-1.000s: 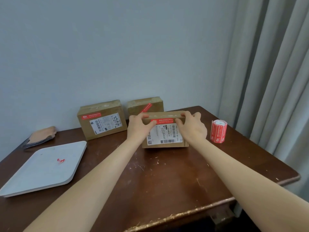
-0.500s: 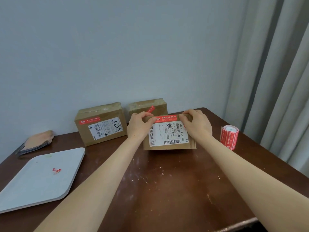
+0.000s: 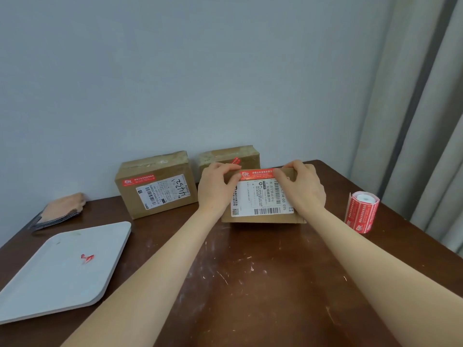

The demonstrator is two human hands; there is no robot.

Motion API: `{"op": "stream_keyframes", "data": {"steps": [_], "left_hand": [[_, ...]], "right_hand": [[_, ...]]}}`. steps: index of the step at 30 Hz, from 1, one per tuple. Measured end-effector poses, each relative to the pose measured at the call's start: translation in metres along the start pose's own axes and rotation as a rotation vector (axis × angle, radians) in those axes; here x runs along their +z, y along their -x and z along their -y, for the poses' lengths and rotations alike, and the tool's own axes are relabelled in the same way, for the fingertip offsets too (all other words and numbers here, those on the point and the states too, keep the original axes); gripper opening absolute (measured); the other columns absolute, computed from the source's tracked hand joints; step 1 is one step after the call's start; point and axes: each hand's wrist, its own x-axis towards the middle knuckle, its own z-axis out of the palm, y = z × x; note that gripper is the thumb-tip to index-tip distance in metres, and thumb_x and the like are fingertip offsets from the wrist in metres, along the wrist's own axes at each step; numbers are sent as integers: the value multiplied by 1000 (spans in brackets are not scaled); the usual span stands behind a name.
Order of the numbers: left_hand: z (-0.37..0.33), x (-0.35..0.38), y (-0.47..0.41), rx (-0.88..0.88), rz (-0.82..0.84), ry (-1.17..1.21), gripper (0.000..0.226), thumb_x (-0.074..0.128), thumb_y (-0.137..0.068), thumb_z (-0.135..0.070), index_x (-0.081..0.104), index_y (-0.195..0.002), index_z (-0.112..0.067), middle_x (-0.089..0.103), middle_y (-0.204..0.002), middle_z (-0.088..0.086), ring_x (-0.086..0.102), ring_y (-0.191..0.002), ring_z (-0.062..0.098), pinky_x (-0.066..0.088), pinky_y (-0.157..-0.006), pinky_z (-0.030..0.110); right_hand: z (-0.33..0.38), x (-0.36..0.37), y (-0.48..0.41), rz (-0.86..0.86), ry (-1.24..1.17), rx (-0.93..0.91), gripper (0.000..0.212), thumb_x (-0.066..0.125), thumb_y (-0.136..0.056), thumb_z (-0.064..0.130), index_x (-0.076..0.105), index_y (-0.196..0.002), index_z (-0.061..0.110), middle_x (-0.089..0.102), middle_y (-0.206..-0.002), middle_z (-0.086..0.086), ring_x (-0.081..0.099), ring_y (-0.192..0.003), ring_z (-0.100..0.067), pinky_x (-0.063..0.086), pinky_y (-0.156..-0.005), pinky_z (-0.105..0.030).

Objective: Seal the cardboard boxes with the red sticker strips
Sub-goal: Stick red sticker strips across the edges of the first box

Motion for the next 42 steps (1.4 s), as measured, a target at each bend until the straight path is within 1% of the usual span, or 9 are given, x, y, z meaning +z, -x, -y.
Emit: {"op": "stream_keyframes", "data": {"steps": [4,8,12,17,21,25,29,33,42], "left_hand": [[1,0,2,35,-45,-29,25,62,-88,-32,66,-112,-31,61,-112,-9,52,-103,11,38,-77,23],[0,2,6,66,-122,-31,23,66,-85,-30,70,-108,-26,64,-109,-11,58,-94,7,44,-77,22],[-4,2,9,64,-164,-34,21,67,-85,-28,72,-105,-25,67,-109,-12,57,-88,1,42,-78,18],[-9,2,11,45,-188,-21,16,67,-85,-26,73,-99,-25,69,-108,-11,61,-93,6,44,-79,19],[-11,3,10,19,-193,-3,14,67,-84,-25,75,-96,-25,70,-107,-9,64,-95,8,50,-83,26],[-13,2,11,5,-208,-17,13,67,-85,-26,75,-95,-24,71,-106,-8,64,-94,7,48,-81,22],[-14,2,11,-14,-220,-19,13,67,-85,-26,76,-94,-24,72,-104,-8,65,-94,9,49,-81,24],[-18,2,10,-33,-211,-80,13,66,-86,-28,75,-94,-26,72,-103,-10,65,-93,9,46,-74,22],[-21,2,10,-64,-198,-122,14,63,-87,-32,72,-96,-27,72,-98,-11,64,-89,10,41,-68,21]], "right_hand": [[-2,1,2,-19,-7,-1,32,49,-89,55,56,-106,29,48,-120,3,51,-85,-16,34,-70,-30],[-2,2,3,-30,-14,0,32,48,-90,55,56,-107,30,48,-121,3,49,-86,-16,33,-72,-31],[-3,3,4,-29,-42,2,28,43,-93,50,56,-109,30,49,-123,3,51,-89,-17,34,-73,-31],[-4,2,3,-34,-45,-6,28,37,-98,43,56,-112,28,50,-123,1,49,-87,-16,32,-73,-32],[-3,2,3,-29,-72,13,27,37,-97,43,56,-110,28,50,-121,2,51,-87,-16,32,-73,-31],[-1,3,3,-32,-92,21,26,37,-97,42,55,-109,28,50,-120,2,51,-85,-15,31,-68,-29],[-2,4,3,-38,-93,22,26,37,-97,42,55,-109,28,49,-119,2,52,-84,-15,31,-66,-29],[-3,5,3,-48,-84,22,25,37,-97,42,55,-108,28,50,-118,2,53,-84,-15,31,-64,-28],[-5,9,0,-71,-76,16,25,38,-97,42,54,-108,27,50,-119,1,55,-90,-17,36,-68,-31]]}}
